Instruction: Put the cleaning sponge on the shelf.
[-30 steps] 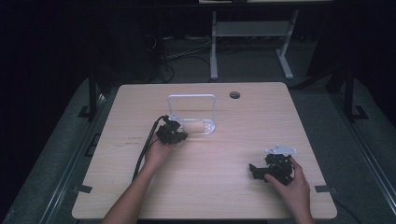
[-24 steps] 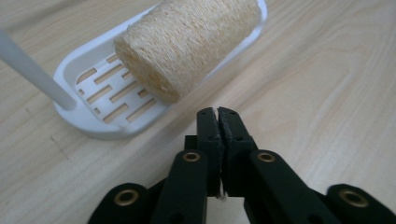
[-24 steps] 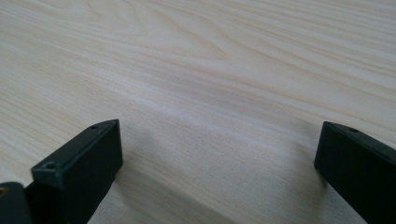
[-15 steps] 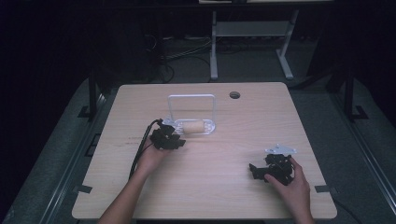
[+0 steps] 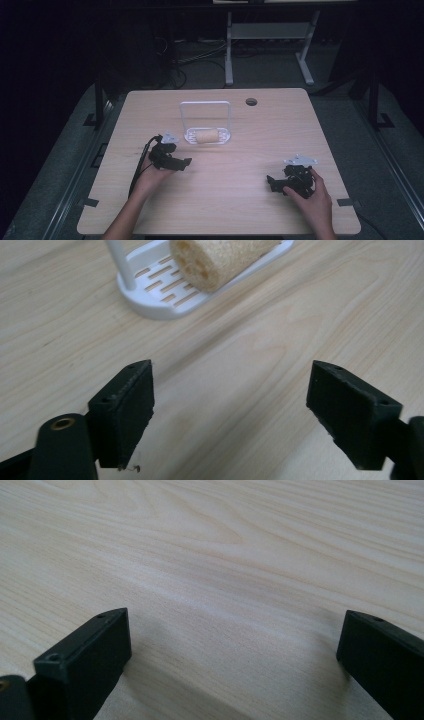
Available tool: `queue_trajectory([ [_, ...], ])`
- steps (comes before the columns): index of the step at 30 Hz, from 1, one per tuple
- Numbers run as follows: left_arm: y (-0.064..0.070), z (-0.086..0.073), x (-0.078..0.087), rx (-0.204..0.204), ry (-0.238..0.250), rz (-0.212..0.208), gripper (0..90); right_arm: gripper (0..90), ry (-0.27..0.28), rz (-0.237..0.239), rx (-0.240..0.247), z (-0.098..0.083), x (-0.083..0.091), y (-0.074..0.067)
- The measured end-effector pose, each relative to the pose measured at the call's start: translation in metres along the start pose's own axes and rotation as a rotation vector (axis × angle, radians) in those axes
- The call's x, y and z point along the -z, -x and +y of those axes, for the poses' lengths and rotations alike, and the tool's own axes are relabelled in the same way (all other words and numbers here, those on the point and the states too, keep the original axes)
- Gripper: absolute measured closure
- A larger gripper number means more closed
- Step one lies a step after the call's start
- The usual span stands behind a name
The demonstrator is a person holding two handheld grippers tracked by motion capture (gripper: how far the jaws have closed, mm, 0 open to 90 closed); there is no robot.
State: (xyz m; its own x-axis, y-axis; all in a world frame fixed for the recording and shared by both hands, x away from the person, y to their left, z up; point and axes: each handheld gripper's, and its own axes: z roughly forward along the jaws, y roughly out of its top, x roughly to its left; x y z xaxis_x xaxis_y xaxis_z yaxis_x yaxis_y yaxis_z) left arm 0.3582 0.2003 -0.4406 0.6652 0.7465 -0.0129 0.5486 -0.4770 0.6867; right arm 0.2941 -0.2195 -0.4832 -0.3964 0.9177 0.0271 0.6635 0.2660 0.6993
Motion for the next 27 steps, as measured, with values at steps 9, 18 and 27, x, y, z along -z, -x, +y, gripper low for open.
queue_trajectory([
  [9,0.003,-0.021,0.019,-0.021,0.014,0.011,14.0,0.6,-0.001,0.0,-0.001,0.0,0.0,0.0],
  [18,0.005,-0.047,0.037,-0.013,0.033,0.03,13.5,0.6,0.0,0.0,0.0,0.0,0.0,0.0],
  [27,0.004,-0.078,0.046,-0.014,-0.002,0.062,13.0,0.6,0.0,0.0,-0.003,0.0,0.0,0.0],
])
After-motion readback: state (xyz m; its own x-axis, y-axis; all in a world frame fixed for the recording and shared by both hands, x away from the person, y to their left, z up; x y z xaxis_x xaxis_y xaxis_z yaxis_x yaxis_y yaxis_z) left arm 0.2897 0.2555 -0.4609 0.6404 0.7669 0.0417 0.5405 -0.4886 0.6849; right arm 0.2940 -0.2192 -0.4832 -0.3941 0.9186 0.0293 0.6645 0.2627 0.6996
